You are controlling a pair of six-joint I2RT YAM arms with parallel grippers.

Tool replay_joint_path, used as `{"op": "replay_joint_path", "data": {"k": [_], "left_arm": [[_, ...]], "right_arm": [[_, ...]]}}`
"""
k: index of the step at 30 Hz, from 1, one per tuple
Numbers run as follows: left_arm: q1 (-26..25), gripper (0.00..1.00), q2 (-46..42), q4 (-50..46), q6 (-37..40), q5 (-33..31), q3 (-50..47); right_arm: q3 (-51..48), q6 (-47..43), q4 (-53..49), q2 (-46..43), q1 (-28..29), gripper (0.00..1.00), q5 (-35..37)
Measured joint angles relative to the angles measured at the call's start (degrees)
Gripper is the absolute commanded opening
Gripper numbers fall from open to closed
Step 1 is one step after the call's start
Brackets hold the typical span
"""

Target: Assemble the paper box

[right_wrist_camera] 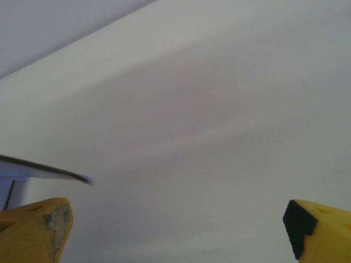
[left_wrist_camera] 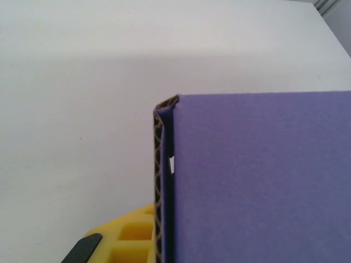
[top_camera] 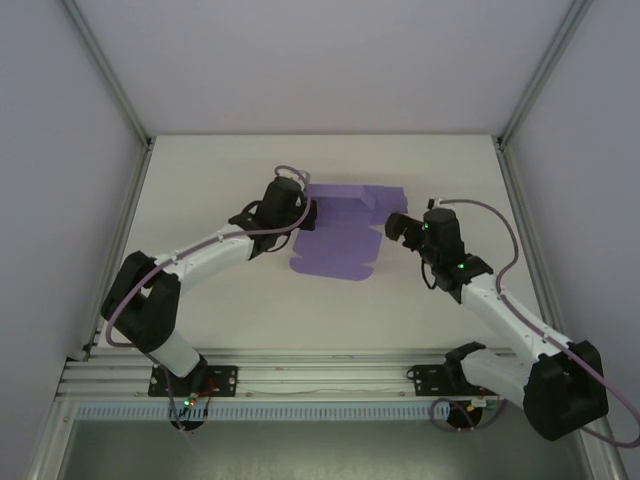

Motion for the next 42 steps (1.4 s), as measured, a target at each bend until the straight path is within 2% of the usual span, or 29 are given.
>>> {"op": "replay_joint_path", "data": {"k": [5, 11, 14, 20, 23, 27, 33, 42], "left_arm": [[-0.2, 0.00, 0.7, 0.0, -0.5, 1.8, 0.0], [-0.2, 0.00, 1.0, 0.0, -2.3, 2.6, 0.1], [0.6, 0.00, 2.2, 0.0, -3.7, 2.3, 0.1], [1.1, 0.00, 2.9, 0.0, -6.2, 1.0, 0.1], [1.1, 0.00, 2.9, 0.5, -7.3, -0.2, 0.0], [1.1, 0.00, 2.9, 1.3, -8.4, -0.8, -0.7], [0.8, 0.00, 2.9, 2.2, -8.6, -0.7, -0.8], [0.2, 0.00, 2.5, 2.5, -6.8, 3.3, -0.8]], "right_arm": [[0.0, -0.7, 4.7, 1.4, 0.4, 1.00, -5.6], [0.5, -0.7, 8.9, 7.1, 3.1, 1.00, -7.7], [2.0, -0.4, 10.7, 10.6, 4.1, 0.99, -6.6], [5.1, 2.6, 13.4, 16.7, 5.3, 0.88, -3.5], [5.5, 4.9, 14.9, 18.4, 6.4, 0.88, -1.0], [5.5, 6.0, 15.6, 19.3, 9.3, 0.90, 5.9], [5.1, 4.6, 15.1, 17.4, 11.3, 0.94, 12.7], [2.8, -5.4, 6.4, 0.2, 9.8, 1.00, 13.7]]}}
